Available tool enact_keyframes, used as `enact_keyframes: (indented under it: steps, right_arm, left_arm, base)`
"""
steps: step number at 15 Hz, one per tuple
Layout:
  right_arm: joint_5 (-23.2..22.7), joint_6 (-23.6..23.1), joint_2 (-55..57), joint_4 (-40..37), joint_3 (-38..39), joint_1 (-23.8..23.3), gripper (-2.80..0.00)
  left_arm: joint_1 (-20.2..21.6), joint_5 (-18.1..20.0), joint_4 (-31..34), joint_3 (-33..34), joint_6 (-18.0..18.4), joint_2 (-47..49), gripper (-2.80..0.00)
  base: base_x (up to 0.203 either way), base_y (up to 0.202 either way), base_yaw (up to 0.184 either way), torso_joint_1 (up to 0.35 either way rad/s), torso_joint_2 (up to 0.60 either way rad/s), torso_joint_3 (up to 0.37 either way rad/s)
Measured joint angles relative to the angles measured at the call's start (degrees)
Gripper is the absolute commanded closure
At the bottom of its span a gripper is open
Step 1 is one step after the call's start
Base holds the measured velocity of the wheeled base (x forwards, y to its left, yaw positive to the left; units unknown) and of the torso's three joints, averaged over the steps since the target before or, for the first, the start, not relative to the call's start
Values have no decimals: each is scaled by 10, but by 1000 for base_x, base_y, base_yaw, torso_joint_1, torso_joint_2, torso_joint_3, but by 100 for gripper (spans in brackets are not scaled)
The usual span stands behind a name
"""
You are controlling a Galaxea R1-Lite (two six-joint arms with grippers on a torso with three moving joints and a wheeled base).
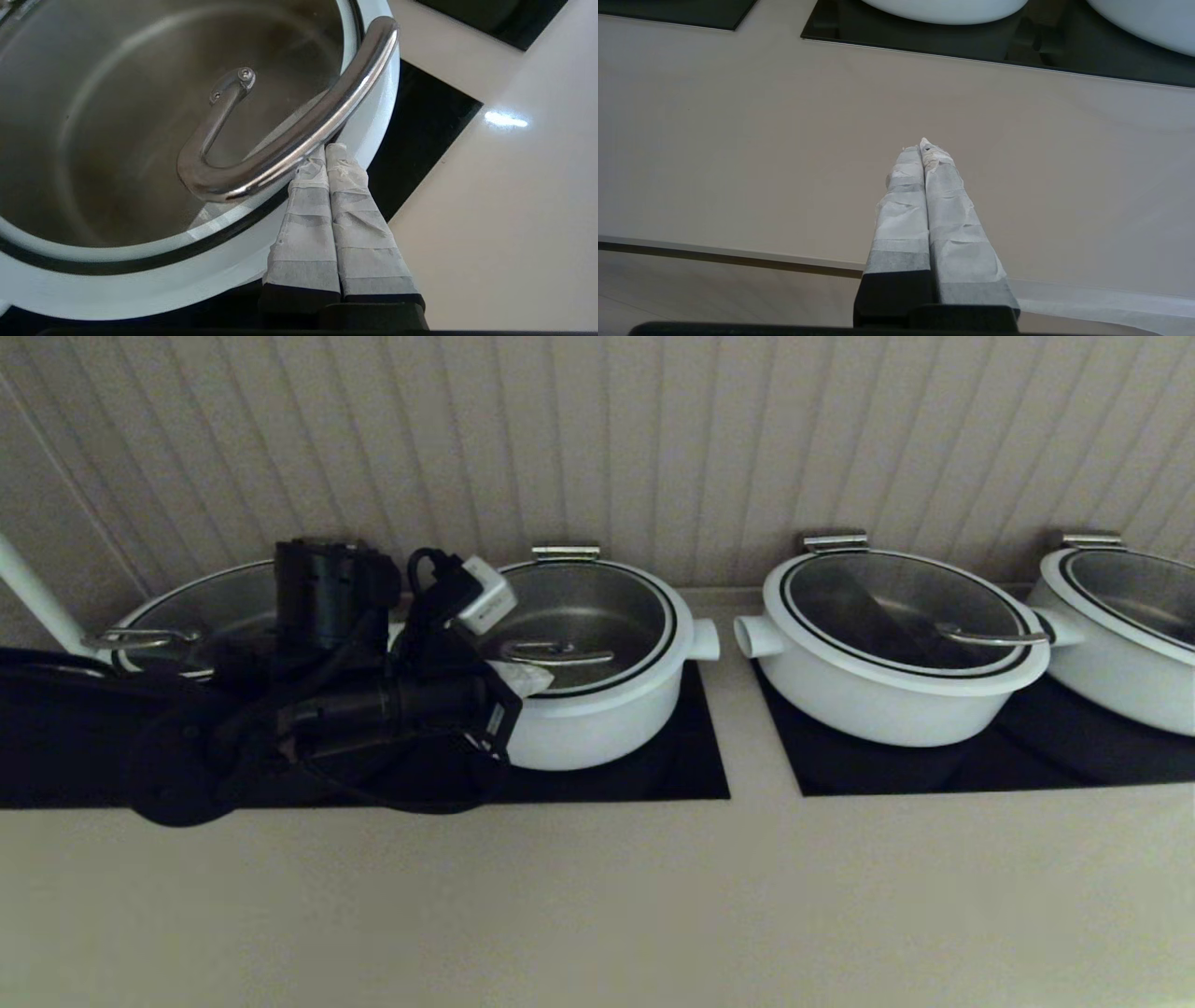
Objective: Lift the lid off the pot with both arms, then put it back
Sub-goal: Open the food pot lid a small opening with the left arm
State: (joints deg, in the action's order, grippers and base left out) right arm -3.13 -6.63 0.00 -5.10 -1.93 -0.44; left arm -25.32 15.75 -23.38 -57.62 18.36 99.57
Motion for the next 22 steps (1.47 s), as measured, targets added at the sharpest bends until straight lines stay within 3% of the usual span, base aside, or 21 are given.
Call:
enact_keyframes:
  steps: [7,22]
  right_arm:
    - [0,0,0,-1,0,0,0]
    - [0,-2,0,-1,0,0,0]
  left_arm:
    - [0,-12,-1,-8,-1,10,0]
    - [2,-26,1,-100,-12,19,0]
  base:
    - [0,0,0,0,0,0]
    - [0,0,0,0,0,0]
